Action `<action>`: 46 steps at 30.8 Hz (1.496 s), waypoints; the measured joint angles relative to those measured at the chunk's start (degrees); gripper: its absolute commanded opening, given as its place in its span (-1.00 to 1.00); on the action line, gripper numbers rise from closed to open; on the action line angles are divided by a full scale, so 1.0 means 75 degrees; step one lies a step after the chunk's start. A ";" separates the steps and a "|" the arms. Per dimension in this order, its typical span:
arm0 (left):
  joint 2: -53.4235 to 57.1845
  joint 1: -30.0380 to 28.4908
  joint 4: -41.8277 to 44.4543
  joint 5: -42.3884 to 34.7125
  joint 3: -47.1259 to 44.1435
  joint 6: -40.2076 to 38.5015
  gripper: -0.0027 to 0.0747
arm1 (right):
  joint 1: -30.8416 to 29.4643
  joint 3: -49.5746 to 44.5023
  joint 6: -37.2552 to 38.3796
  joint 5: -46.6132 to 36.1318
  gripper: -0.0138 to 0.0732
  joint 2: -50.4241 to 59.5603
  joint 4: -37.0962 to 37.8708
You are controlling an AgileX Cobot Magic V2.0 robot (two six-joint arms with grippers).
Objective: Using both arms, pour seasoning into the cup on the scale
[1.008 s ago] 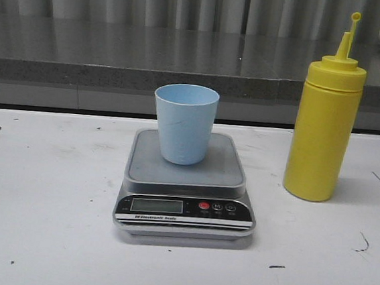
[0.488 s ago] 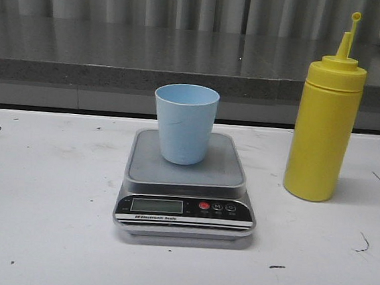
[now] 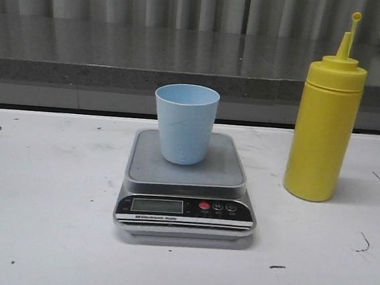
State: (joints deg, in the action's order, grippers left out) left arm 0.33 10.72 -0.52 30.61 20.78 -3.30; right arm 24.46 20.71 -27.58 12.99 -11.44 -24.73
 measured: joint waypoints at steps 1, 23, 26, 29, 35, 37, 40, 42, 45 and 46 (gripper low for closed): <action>0.0000 0.0000 0.0000 0.0000 0.0000 0.0000 -0.98 | 0.0000 0.0000 0.0000 0.0000 -0.97 0.0000 0.0000; 0.0000 -0.0045 0.0000 -0.0711 -0.0414 0.0000 -0.98 | 0.0000 0.0000 0.0000 0.0000 -0.97 0.0000 0.0004; 0.0000 -0.0229 0.0000 -0.1459 -0.1003 0.0000 -0.98 | 0.0000 0.0000 0.0000 0.0000 -0.97 0.0000 0.0004; 0.0000 -0.0529 0.0000 -0.1858 -0.1595 0.0000 -0.98 | 0.0000 0.0000 0.0000 0.0000 -0.97 0.0000 0.0004; 0.0000 -0.1062 0.0000 -0.2502 -0.2562 0.0000 -0.98 | 0.0000 0.0000 0.0000 0.0000 -0.97 0.0000 0.0004; 0.0000 -0.1191 0.0000 -0.2619 -0.2796 0.0000 -0.98 | 0.0000 0.0000 0.0000 0.0000 -0.97 0.0000 0.0004; 0.0000 -0.1287 0.0000 -0.2777 -0.2810 0.0000 -0.98 | 0.0000 0.0000 0.0000 0.0000 -0.97 0.0000 0.0004; 0.0000 -0.1304 0.0000 -0.2769 -0.2810 0.0000 -0.98 | 0.0000 0.0000 0.0000 0.0000 -0.97 0.0000 0.0004; 0.0000 -0.1304 0.0000 -0.2736 -0.2810 0.0000 -0.98 | 0.0000 0.0000 0.0000 0.0000 -0.97 0.0000 0.0004; 0.0000 -0.1304 0.0000 -0.2736 -0.2810 0.0000 -0.98 | 0.0000 0.0000 0.0000 0.0000 -0.97 0.0000 0.0004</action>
State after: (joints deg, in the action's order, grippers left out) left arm 0.33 0.94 -0.52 10.09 -0.30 -3.30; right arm 24.46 20.71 -27.58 12.99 -11.44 -24.70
